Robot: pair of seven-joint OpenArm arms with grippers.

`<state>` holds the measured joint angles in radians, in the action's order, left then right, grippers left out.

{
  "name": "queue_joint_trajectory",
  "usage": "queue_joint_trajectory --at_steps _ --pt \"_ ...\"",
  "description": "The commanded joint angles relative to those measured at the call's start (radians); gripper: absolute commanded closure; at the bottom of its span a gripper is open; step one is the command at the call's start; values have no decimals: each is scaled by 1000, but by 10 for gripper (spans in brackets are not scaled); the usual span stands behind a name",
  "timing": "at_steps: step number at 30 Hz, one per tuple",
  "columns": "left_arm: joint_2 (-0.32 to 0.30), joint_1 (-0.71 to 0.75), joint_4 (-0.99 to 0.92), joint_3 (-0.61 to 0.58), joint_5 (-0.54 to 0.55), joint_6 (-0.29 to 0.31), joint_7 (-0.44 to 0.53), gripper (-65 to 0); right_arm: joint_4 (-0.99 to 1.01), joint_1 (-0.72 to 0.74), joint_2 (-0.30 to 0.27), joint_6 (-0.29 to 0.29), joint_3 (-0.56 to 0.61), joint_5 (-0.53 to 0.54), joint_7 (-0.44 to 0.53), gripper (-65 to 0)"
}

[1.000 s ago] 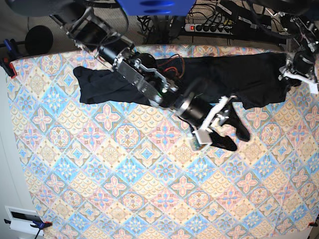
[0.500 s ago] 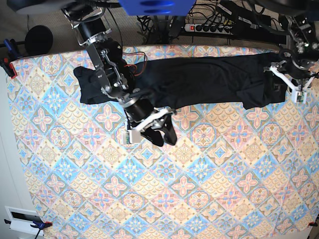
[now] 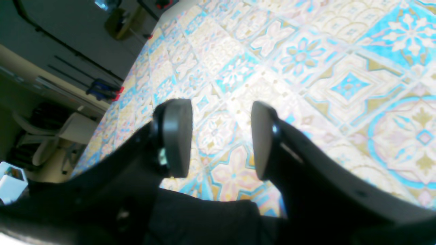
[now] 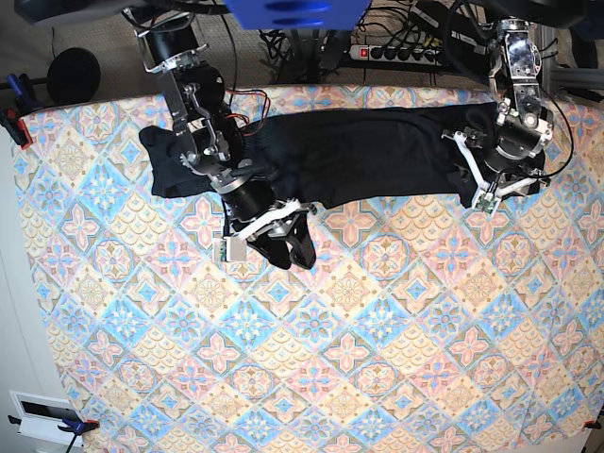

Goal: Layout the t-shirt on the table in an organized manner, then fold the t-shirt properly
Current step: 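Pull the shirt end back with the right gripper, straightening the strip, then release the shoulder end with the left gripper and lift it away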

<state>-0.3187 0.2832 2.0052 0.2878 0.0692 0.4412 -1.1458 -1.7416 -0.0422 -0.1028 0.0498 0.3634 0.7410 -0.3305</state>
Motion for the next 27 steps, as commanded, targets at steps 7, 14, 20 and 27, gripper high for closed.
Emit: queue_joint_trajectory --at_steps 7,14,20,27 --pt "-12 -6 -8 9 2 -5 11 -230 -21 15 5 -15 -4 9 24 -262" --pt "-12 -5 -10 6 5 -5 11 -230 -21 15 5 -15 -4 9 24 -262" --pt "-12 -2 -10 4 7 -5 8 -270 -21 15 5 -15 -4 9 24 -262" --pt "-13 0 -74 3 10 -2 8 -313 -21 15 5 -15 -4 9 24 -262"
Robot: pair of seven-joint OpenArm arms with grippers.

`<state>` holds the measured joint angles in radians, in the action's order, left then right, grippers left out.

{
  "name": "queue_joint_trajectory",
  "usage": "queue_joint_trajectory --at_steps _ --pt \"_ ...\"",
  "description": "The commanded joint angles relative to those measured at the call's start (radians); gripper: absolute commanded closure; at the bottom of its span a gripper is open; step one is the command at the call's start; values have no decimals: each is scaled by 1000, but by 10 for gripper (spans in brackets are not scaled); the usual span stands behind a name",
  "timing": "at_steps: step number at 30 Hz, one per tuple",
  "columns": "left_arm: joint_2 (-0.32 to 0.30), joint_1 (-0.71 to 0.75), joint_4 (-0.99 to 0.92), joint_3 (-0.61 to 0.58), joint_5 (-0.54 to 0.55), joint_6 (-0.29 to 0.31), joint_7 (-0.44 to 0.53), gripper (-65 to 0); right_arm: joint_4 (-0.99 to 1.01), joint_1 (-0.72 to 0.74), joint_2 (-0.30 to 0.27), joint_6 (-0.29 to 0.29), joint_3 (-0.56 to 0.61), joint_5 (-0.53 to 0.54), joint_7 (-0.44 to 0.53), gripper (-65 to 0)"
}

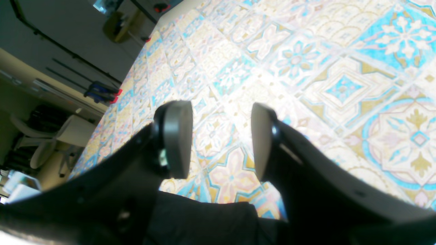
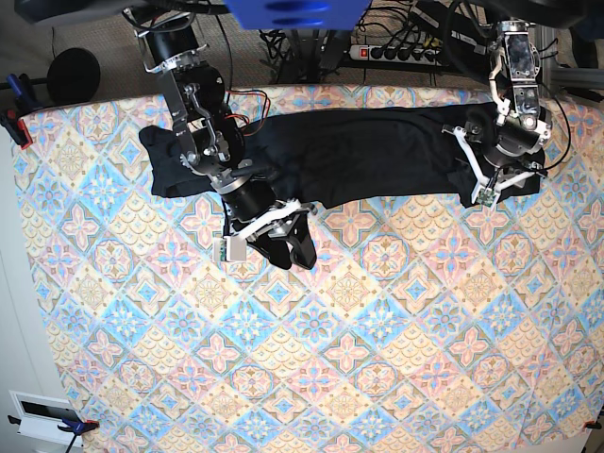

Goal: Layout the t-shirt on the table in an organized manner, then fold the t-shirt properly
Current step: 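Release the shoulder end with the left gripper and lift it away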

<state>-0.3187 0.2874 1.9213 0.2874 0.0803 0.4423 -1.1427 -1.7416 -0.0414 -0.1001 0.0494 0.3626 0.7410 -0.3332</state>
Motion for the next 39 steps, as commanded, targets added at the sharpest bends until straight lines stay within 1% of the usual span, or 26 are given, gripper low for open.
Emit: queue_joint_trajectory --at_steps 1,5,6,7,10,15,17,21,24,27,30,32,37,39 --pt "-13 -7 -12 3 -1 -3 7 -313 -21 15 3 -15 -1 9 27 -262" --pt "-17 -10 -55 3 0 -3 19 -309 -21 13 3 -15 -1 9 27 -262" --pt "-17 -9 -52 3 0 -3 30 -297 -21 13 3 -15 -3 9 27 -262" --pt "-17 -7 -52 5 0 -3 40 -271 -21 13 3 -15 -3 9 27 -262" --pt "-13 -6 -29 11 0 -3 66 -164 -19 13 3 -15 -1 9 27 -262" --pt "-12 14 51 14 0 -3 59 0 -14 13 3 -15 -3 9 29 -262" --pt "-12 19 60 37 2 -3 59 0 -4 13 3 -15 -3 9 29 -262" --pt "10 40 62 75 11 -3 65 0 -2 15 4 -15 -3 9 29 -262" --pt "2 63 62 91 66 -3 65 0 2 18 4 -15 -3 9 29 -262" --pt "0 105 86 132 125 -1 66 0 4 19 4 -15 -3 9 29 -262" --pt "-1 148 119 152 151 -1 66 0 4 21 4 -15 -3 9 29 -262" --pt "-33 174 119 172 171 -1 66 0 4 22 4 -15 -1 9 29 -262" --pt "-112 235 119 191 280 -1 66 0 38 22 4 -15 0 9 29 -262" --pt "-127 263 117 224 316 -1 66 0 50 22 4 -15 0 9 29 -262"
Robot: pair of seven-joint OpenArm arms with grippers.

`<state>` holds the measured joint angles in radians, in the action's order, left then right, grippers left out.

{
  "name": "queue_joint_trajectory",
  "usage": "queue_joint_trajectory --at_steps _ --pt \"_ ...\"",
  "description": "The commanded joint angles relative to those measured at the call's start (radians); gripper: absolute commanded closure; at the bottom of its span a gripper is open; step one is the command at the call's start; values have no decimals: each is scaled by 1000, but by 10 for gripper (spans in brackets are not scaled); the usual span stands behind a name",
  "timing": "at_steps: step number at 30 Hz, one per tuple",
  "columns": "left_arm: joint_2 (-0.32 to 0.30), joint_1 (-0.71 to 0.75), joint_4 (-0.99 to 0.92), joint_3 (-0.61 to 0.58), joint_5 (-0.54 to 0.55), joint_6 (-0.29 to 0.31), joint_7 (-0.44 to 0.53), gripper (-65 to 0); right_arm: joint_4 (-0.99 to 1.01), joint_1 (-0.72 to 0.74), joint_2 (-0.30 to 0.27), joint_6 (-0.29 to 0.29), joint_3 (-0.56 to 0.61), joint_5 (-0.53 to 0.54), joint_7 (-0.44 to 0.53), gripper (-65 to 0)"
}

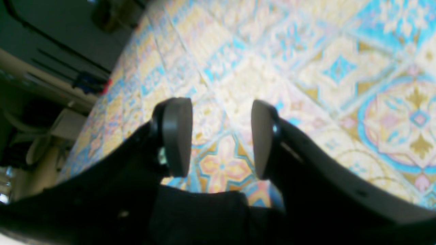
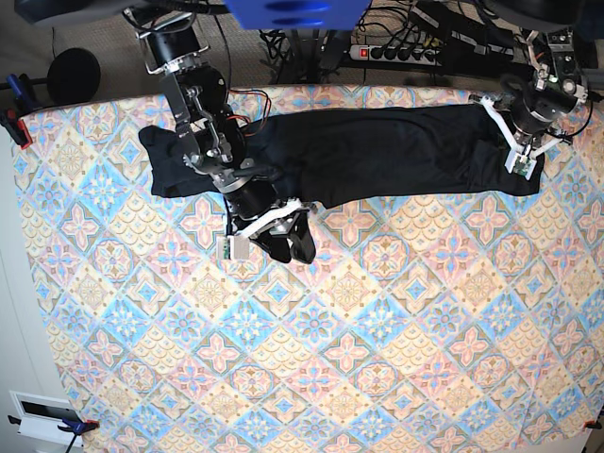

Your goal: Layout the t-shirt on the table in an organized manner, then fold the t-shirt properly

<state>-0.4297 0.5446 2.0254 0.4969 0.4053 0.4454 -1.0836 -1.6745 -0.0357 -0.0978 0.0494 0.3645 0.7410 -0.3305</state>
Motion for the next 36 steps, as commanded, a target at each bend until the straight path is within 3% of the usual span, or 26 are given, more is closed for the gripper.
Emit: queue_joint_trajectory --at_steps 1,5,12,14,18,22,27,31,36 --pt "-18 13 13 29 4 -4 7 0 -13 16 2 -15 -2 9 26 -262" --pt "-50 45 13 64 31 -4 6 0 -6 16 2 -15 0 9 26 -262" --pt "-51 64 8 64 30 -4 6 -6 -6 16 2 -15 0 9 26 -262" --pt "-48 58 8 65 30 -4 1 -55 -6 16 2 -15 0 9 26 -262" --pt "-33 41 8 119 45 -4 1 -212 -8 16 2 -15 -5 9 26 -262" --pt "33 29 -2 360 226 -3 -2 -342 -9 15 -4 -15 -26 9 26 -262" --pt "12 29 -157 583 528 -3 -102 -351 -8 9 -15 -15 -88 9 26 -262" --pt "-60 -5 -452 629 654 -3 -140 -351 -8 9 -43 -15 -107 9 26 -263" --pt "-128 -74 -756 622 669 5 -137 -353 -8 9 -61 -15 -107 7 26 -263"
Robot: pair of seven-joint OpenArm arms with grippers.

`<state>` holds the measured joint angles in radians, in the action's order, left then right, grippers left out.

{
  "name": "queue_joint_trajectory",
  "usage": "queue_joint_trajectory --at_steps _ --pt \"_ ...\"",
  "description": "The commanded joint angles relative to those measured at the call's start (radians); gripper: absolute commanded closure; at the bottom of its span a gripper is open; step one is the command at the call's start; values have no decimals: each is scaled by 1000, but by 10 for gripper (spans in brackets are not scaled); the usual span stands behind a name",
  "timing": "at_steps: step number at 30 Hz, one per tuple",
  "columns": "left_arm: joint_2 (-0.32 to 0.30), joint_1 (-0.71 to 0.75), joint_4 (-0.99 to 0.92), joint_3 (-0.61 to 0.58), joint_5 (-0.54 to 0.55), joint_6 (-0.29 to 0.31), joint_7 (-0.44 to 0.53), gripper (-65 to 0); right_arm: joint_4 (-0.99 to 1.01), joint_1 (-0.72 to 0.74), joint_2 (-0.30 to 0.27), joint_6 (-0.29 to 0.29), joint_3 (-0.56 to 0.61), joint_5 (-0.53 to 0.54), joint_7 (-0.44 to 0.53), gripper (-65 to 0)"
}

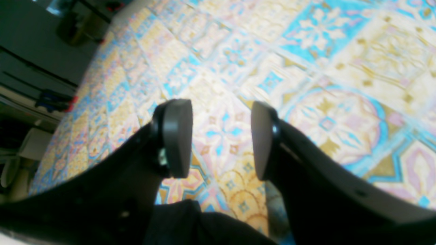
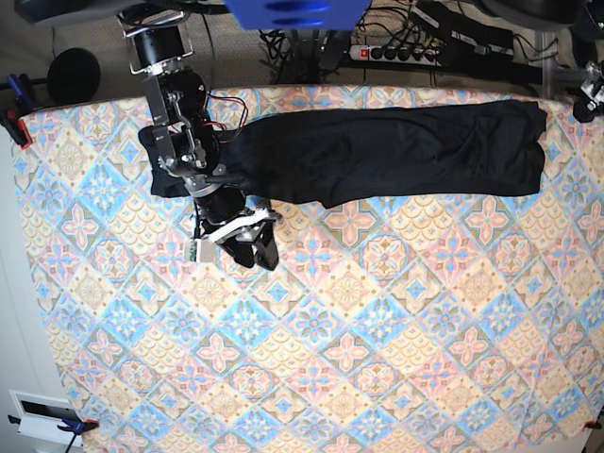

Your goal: Layout the t-shirt on the table in an organized manner, then fold the t-shirt properly

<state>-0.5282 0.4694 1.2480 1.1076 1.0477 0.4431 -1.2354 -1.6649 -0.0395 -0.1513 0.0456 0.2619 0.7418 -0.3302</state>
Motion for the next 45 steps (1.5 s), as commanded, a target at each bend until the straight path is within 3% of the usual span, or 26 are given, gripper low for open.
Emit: queue_joint_trajectory --at_steps 1,12,19,23,30,38,40,45 --pt "-33 -16 11 12 22 13 16 -353 -17 13 -8 -11 -5 6 26 -263" --pt "-28 -162 60 9 12 13 7 -353 -17 11 -11 -11 -5 6 26 -264" --pt "36 -269 6 -90 -171 16 50 -353 -17 11 -11 -11 -5 6 26 -264" --pt "70 -304 -3 -168 -215 20 53 -353 -17 11 -11 -11 -5 6 26 -265" --pt "107 -309 -3 -252 -212 20 50 -353 -17 17 -11 -11 -5 6 29 -263" --pt "102 -275 0 -280 -209 20 46 -353 -17 19 -9 -11 -5 6 29 -263" --pt "76 -254 0 -280 -206 21 46 -353 -16 20 -9 -11 -5 6 29 -262" --pt "56 -160 0 -280 -85 27 49 -354 7 20 -6 -11 -5 6 30 -262"
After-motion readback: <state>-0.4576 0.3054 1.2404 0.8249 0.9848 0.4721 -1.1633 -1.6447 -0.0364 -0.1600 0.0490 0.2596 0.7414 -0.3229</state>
